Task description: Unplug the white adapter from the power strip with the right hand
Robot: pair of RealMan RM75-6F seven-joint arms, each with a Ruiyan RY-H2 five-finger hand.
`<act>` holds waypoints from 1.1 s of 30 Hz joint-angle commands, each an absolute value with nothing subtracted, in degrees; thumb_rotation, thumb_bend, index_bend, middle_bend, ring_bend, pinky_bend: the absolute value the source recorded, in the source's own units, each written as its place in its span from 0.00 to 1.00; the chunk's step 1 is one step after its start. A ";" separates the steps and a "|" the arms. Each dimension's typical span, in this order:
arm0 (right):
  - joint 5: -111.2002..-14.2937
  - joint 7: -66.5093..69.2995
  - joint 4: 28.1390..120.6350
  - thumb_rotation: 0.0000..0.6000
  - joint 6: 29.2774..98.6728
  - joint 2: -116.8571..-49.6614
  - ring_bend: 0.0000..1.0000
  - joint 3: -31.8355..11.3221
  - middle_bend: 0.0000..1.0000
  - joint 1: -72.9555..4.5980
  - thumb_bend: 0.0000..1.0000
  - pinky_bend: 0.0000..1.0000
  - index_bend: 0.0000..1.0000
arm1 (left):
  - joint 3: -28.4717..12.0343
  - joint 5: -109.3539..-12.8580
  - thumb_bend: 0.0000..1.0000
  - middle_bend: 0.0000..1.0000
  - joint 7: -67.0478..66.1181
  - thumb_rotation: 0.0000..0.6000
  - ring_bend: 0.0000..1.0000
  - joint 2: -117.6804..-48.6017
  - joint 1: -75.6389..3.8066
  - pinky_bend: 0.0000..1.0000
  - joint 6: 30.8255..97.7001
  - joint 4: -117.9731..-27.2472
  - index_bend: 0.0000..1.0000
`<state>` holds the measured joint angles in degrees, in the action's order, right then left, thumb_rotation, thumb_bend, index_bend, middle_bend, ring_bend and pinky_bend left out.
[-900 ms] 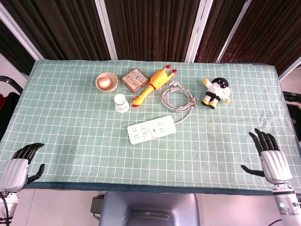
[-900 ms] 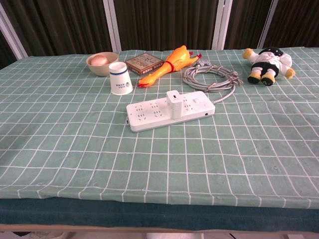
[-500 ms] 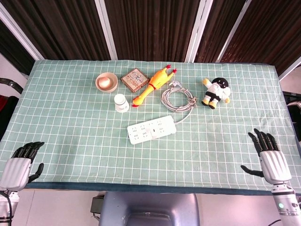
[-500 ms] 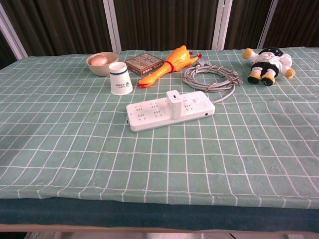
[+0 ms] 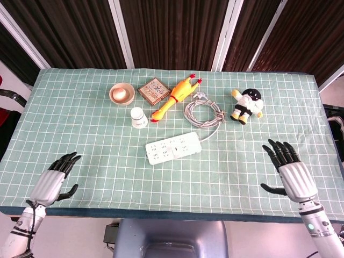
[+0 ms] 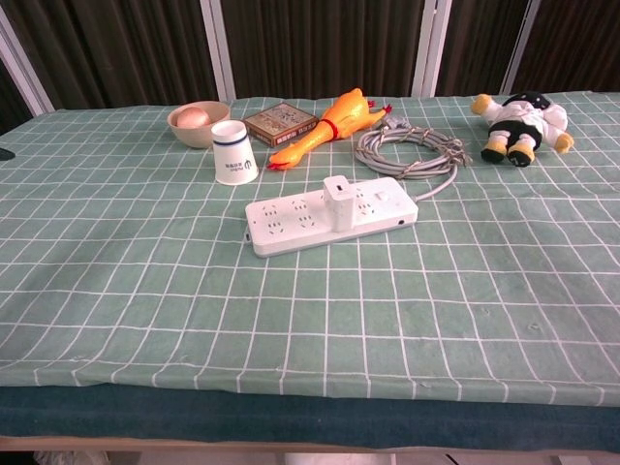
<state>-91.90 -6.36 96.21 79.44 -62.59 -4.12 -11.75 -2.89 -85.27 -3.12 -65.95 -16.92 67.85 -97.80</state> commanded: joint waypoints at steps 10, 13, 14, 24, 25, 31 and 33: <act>-93.11 -6.96 96.99 1.00 78.56 -63.27 0.00 -3.77 0.04 -13.20 0.15 0.07 0.00 | -7.81 -80.84 0.35 0.00 -5.96 1.00 0.00 -80.75 -26.19 0.14 60.38 -93.80 0.00; -93.12 -7.08 97.06 1.00 78.67 -63.26 0.00 -3.74 0.04 -13.19 0.15 0.07 0.00 | -8.33 -80.14 0.35 0.00 -6.27 1.00 0.00 -82.30 -26.91 0.13 60.08 -92.82 0.00; -93.12 -7.11 97.09 1.00 78.72 -63.25 0.00 -3.72 0.04 -13.18 0.15 0.07 0.00 | -8.64 -79.79 0.35 0.00 -6.37 1.00 0.00 -83.20 -27.34 0.13 59.91 -92.21 0.00; -91.33 -5.90 96.64 1.00 78.05 -63.12 0.00 -3.36 0.04 -13.07 0.16 0.07 0.00 | -11.35 -74.11 0.35 0.00 -10.68 1.00 0.00 -97.76 -35.07 0.12 54.66 -79.31 0.00; -91.25 -5.86 96.58 1.00 78.07 -63.09 0.00 -3.33 0.04 -13.05 0.16 0.07 0.00 | -11.54 -73.23 0.35 0.00 -11.51 1.00 0.00 -98.39 -35.67 0.12 54.02 -78.88 0.00; -91.13 -5.56 96.04 1.00 78.04 -63.08 0.00 -2.98 0.04 -12.97 0.16 0.07 0.00 | -12.75 -68.28 0.35 0.00 -15.25 1.00 0.00 -100.73 -38.10 0.12 51.75 -77.08 0.00; -90.91 -5.39 95.81 1.00 77.88 -63.17 0.00 -2.95 0.04 -13.00 0.16 0.07 0.00 | -13.06 -66.93 0.35 0.00 -15.99 1.00 0.00 -101.27 -38.67 0.12 51.33 -76.54 0.00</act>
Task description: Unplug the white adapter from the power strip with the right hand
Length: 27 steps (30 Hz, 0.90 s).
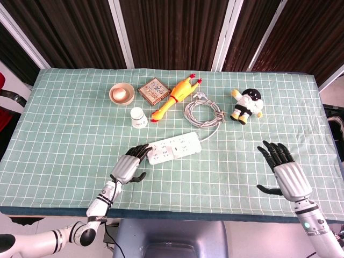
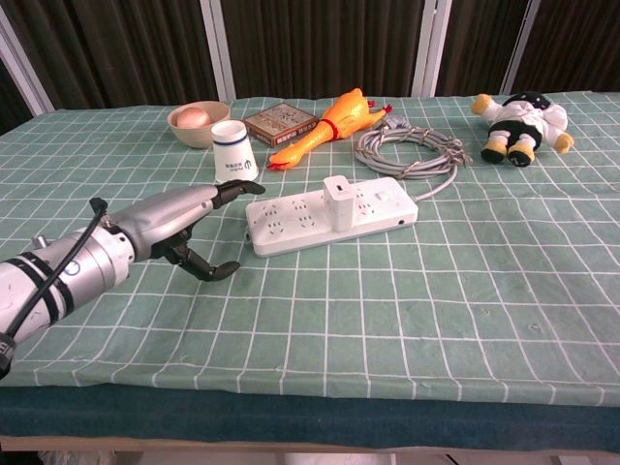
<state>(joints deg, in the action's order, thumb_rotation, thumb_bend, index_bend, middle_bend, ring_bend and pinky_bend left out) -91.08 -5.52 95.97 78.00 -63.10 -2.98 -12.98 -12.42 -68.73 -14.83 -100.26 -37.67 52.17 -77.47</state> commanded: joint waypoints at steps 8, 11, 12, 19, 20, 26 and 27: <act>-90.01 -5.12 95.10 1.00 76.76 -63.53 0.00 -2.83 0.04 -13.43 0.16 0.07 0.00 | -14.82 -62.83 0.35 0.00 -18.07 1.00 0.00 -102.89 -40.92 0.12 51.28 -75.94 0.00; -89.89 -4.96 94.83 1.00 76.60 -63.66 0.00 -2.76 0.04 -13.51 0.16 0.07 0.00 | -15.06 -61.74 0.35 0.00 -19.32 1.00 0.00 -103.22 -41.85 0.12 51.24 -76.57 0.00; -89.84 -4.87 94.75 1.00 76.56 -63.68 0.00 -2.73 0.04 -13.52 0.16 0.07 0.00 | -15.13 -61.40 0.35 0.00 -19.62 1.00 0.00 -103.37 -42.14 0.12 51.19 -76.79 0.00; -89.31 -3.56 94.07 1.00 76.42 -63.66 0.00 -2.63 0.04 -13.47 0.15 0.07 0.00 | -15.88 -59.16 0.35 0.00 -21.33 1.00 0.00 -106.43 -44.81 0.11 51.18 -76.31 0.00; -89.26 -3.38 94.01 1.00 76.48 -63.63 0.00 -2.61 0.04 -13.41 0.16 0.07 0.00 | -16.07 -58.81 0.35 0.00 -21.42 1.00 0.00 -107.00 -45.23 0.11 51.07 -75.85 0.00; -89.12 -2.64 93.64 1.00 77.03 -63.33 0.00 -2.42 0.04 -12.98 0.16 0.07 0.00 | -17.14 -57.85 0.35 0.00 -21.49 1.00 0.00 -110.88 -47.74 0.10 51.27 -71.05 0.00; -89.08 -2.54 93.59 1.00 77.10 -63.31 0.00 -2.40 0.04 -12.92 0.16 0.07 0.00 | -17.22 -58.02 0.35 0.00 -21.42 1.00 0.00 -111.47 -47.99 0.10 51.59 -70.07 0.00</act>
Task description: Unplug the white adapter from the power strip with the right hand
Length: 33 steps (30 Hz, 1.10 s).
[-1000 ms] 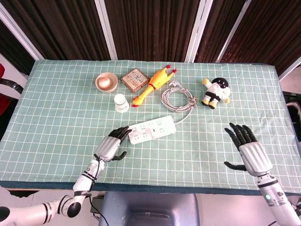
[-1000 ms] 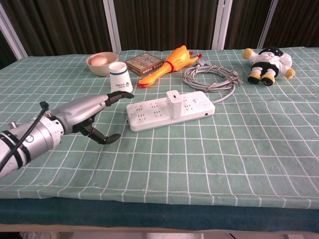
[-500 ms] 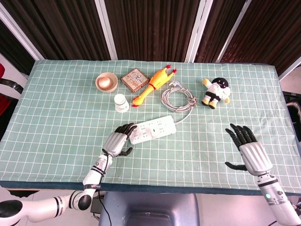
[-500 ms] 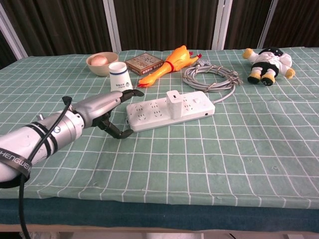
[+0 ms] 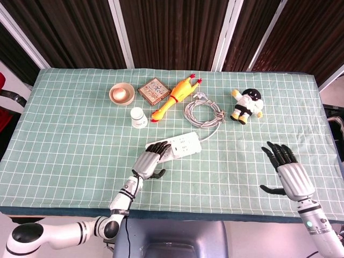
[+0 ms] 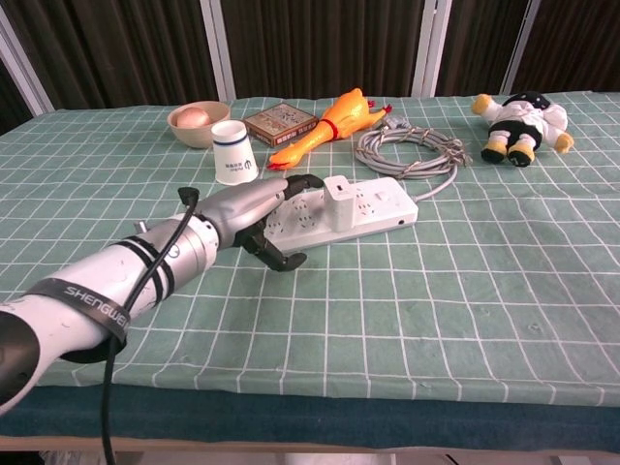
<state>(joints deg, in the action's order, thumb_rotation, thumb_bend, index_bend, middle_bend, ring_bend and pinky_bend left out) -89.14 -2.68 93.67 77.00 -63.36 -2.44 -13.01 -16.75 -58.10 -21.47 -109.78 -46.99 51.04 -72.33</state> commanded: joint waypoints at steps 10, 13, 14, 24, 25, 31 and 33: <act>-88.95 -2.83 93.29 1.00 76.64 -63.44 0.00 -2.09 0.04 -12.95 0.15 0.07 0.00 | -18.54 -56.80 0.35 0.00 -20.73 1.00 0.00 -115.13 -49.79 0.10 51.95 -61.97 0.00; -89.21 -3.02 93.36 1.00 76.53 -63.48 0.00 -1.93 0.04 -13.02 0.16 0.07 0.00 | -18.50 -56.39 0.35 0.00 -20.83 1.00 0.00 -115.21 -49.87 0.10 51.74 -61.57 0.00; -89.27 -3.11 93.38 1.00 76.50 -63.48 0.00 -1.88 0.04 -13.04 0.16 0.07 0.00 | -18.44 -56.28 0.35 0.00 -20.89 1.00 0.00 -115.19 -49.86 0.10 51.67 -61.56 0.00; -89.85 -3.83 93.61 1.00 76.18 -63.56 0.00 -1.45 0.04 -13.23 0.15 0.07 0.00 | -18.47 -54.03 0.35 0.00 -22.51 1.00 0.01 -115.06 -50.12 0.10 51.01 -61.56 0.00; -89.99 -3.87 93.63 1.00 76.18 -63.55 0.00 -1.38 0.04 -13.24 0.15 0.07 0.00 | -18.46 -53.80 0.35 0.01 -22.74 1.00 0.02 -115.09 -50.14 0.11 51.05 -61.54 0.00; -90.76 -4.09 93.68 1.00 76.24 -63.62 0.00 -1.09 0.04 -13.37 0.16 0.07 0.00 | -18.16 -53.22 0.35 0.19 -23.30 1.00 0.26 -115.49 -50.23 0.33 51.14 -60.85 0.02; -90.90 -4.12 93.62 1.00 76.14 -63.70 0.00 -1.07 0.04 -13.49 0.16 0.07 0.00 | -18.06 -53.14 0.36 0.24 -23.12 1.00 0.31 -115.48 -50.15 0.40 51.01 -60.82 0.06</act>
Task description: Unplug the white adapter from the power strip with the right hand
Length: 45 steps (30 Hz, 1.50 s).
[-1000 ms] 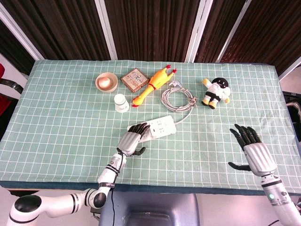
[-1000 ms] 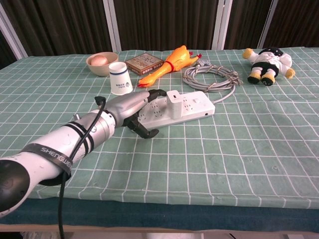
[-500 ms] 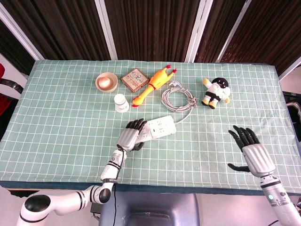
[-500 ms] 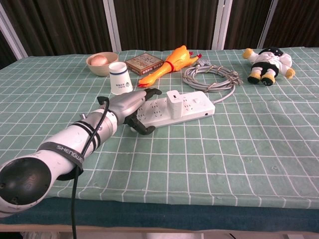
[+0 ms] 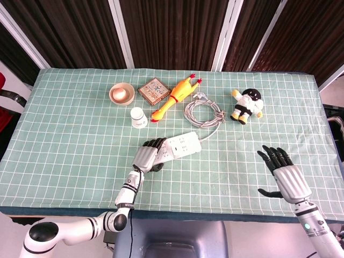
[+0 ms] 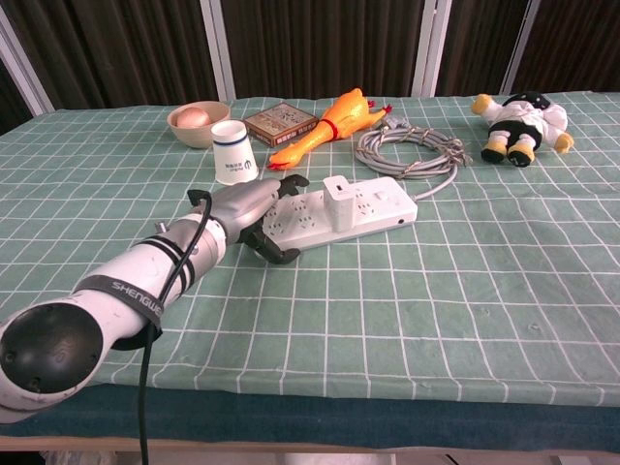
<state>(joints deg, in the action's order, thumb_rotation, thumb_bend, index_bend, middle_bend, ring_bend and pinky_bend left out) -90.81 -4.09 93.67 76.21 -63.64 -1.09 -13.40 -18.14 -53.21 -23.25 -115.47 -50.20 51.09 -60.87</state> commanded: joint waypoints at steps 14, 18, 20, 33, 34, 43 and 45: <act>-97.55 -0.11 87.63 1.00 73.40 -70.30 0.08 -3.83 0.13 -21.47 0.16 0.20 0.16 | -17.28 -55.04 0.37 0.34 -21.45 1.00 0.42 -114.83 -49.38 0.54 52.36 -61.87 0.19; -100.24 2.66 83.32 1.00 71.21 -74.13 0.15 -4.99 0.19 -26.29 0.15 0.25 0.18 | -17.11 -55.96 0.37 0.34 -21.09 1.00 0.43 -114.51 -49.23 0.54 52.97 -62.68 0.19; -100.47 3.32 80.40 1.00 69.47 -76.51 0.17 -5.72 0.21 -28.77 0.16 0.27 0.20 | -17.09 -56.31 0.37 0.34 -20.97 1.00 0.43 -114.20 -49.12 0.54 53.28 -63.22 0.19; -99.43 6.37 62.22 1.00 64.14 -92.57 0.19 -7.04 0.24 -38.89 0.15 0.29 0.22 | -17.05 -55.79 0.37 0.35 -21.41 1.00 0.43 -112.50 -48.25 0.54 53.93 -65.34 0.19; -99.68 6.99 60.00 1.00 64.74 -94.24 0.19 -7.03 0.24 -39.54 0.16 0.29 0.22 | -17.01 -55.78 0.37 0.35 -21.35 1.00 0.43 -112.43 -48.19 0.54 53.93 -65.45 0.19; -100.60 14.56 43.42 1.00 68.36 -105.35 0.20 -6.26 0.26 -43.96 0.16 0.30 0.27 | -16.67 -55.77 0.37 0.35 -21.10 1.00 0.43 -112.10 -47.91 0.54 53.85 -65.88 0.19; -100.50 16.03 40.97 1.00 68.22 -106.89 0.20 -5.96 0.26 -44.82 0.16 0.30 0.28 | -16.62 -55.74 0.37 0.34 -20.99 1.00 0.43 -112.10 -47.88 0.54 53.74 -65.96 0.19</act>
